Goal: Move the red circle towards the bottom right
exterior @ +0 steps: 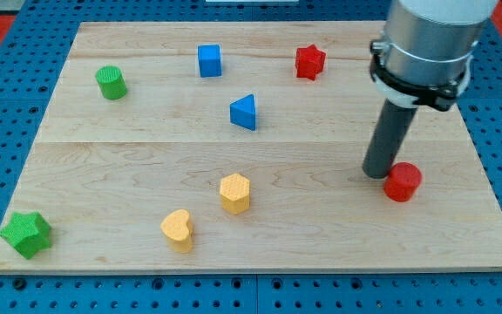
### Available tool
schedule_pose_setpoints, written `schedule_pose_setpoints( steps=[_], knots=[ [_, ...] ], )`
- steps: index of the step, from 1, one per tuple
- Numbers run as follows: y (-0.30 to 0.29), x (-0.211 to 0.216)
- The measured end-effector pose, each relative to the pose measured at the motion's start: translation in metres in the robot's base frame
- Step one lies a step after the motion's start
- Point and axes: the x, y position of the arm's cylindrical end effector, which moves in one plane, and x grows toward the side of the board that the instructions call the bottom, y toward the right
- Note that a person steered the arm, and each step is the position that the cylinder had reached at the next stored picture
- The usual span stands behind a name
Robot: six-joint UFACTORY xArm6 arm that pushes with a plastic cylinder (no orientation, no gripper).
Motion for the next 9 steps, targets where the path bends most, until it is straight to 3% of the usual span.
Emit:
schedule_pose_setpoints(
  steps=[3, 4, 7, 9],
  knots=[
    [0.024, 0.001],
    [0.04, 0.021],
    [0.045, 0.003],
    [0.045, 0.053]
  ],
)
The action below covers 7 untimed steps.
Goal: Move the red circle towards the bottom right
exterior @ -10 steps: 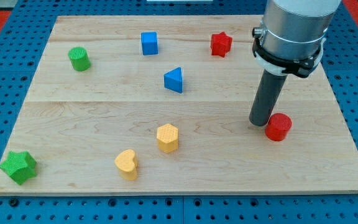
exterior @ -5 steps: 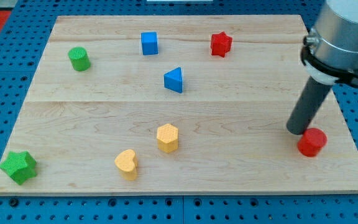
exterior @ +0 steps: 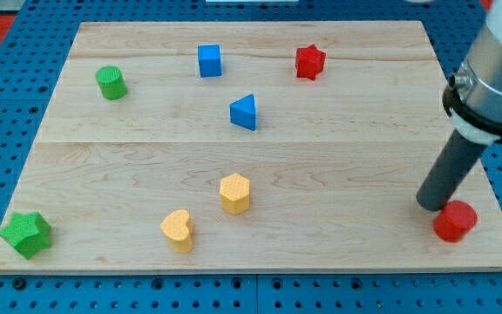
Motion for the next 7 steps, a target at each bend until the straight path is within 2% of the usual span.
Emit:
schedule_pose_setpoints(
  steps=[3, 7],
  knots=[
    [-0.012, -0.001],
    [0.007, 0.017]
  ],
)
